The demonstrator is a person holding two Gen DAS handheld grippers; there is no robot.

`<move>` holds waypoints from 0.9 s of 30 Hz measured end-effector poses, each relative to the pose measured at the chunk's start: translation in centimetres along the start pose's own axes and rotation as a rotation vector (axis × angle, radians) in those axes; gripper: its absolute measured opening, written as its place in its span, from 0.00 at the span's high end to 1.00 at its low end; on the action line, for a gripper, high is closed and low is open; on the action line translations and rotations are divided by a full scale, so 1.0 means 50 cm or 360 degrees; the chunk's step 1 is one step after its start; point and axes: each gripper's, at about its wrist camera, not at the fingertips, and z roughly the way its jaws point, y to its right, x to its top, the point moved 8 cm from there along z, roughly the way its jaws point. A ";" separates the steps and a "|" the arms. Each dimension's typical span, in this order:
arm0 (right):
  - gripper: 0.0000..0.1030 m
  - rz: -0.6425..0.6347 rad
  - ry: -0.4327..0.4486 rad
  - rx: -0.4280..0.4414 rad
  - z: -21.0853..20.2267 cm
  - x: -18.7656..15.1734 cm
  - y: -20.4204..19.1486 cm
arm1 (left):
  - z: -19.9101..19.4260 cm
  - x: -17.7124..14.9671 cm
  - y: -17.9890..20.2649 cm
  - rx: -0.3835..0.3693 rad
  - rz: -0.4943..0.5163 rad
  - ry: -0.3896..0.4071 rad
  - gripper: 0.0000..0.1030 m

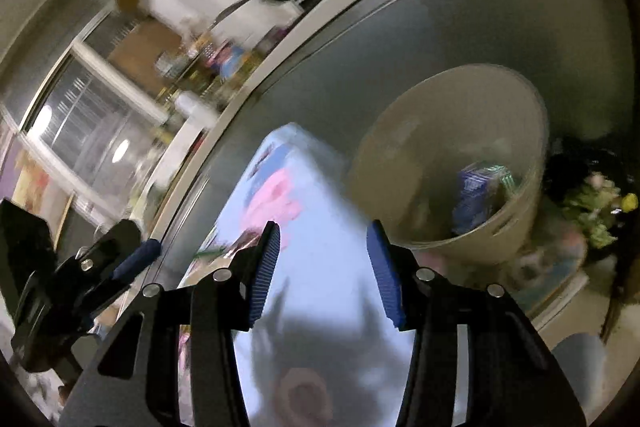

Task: Collect trash
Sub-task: 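Open both tools over the bin to drop the carton and packet, then return to the table and grasp the clear plastic bottle with the left tool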

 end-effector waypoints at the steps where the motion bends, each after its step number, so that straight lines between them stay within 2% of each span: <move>1: 0.58 -0.0030 -0.0030 0.0021 0.008 -0.013 -0.020 | -0.028 -0.006 -0.018 0.0028 -0.0005 0.0031 0.18; 8: 0.61 -0.0226 -0.0235 0.0149 0.062 -0.131 -0.175 | -0.234 -0.090 -0.220 0.0268 -0.0171 0.0161 0.17; 11: 0.65 -0.0319 -0.0367 0.0184 0.092 -0.197 -0.231 | -0.306 -0.153 -0.333 0.0419 -0.0314 0.0145 0.17; 14: 0.70 -0.0377 -0.0518 0.0235 0.122 -0.265 -0.274 | -0.343 -0.217 -0.421 0.0499 -0.0475 0.0076 0.17; 16: 0.70 -0.0411 -0.0610 0.0247 0.143 -0.309 -0.296 | -0.348 -0.255 -0.460 0.0476 -0.0607 0.0016 0.15; 20: 0.70 -0.0501 -0.0731 0.0219 0.175 -0.383 -0.327 | -0.327 -0.301 -0.475 0.0354 -0.0786 -0.0075 0.09; 24: 0.73 -0.0591 -0.0834 0.0192 0.193 -0.448 -0.343 | -0.264 -0.335 -0.428 0.0285 -0.0777 -0.0211 0.09; 27: 0.74 -0.0640 -0.0818 0.0185 0.196 -0.459 -0.351 | -0.234 -0.355 -0.398 0.0265 -0.0727 -0.0287 0.08</move>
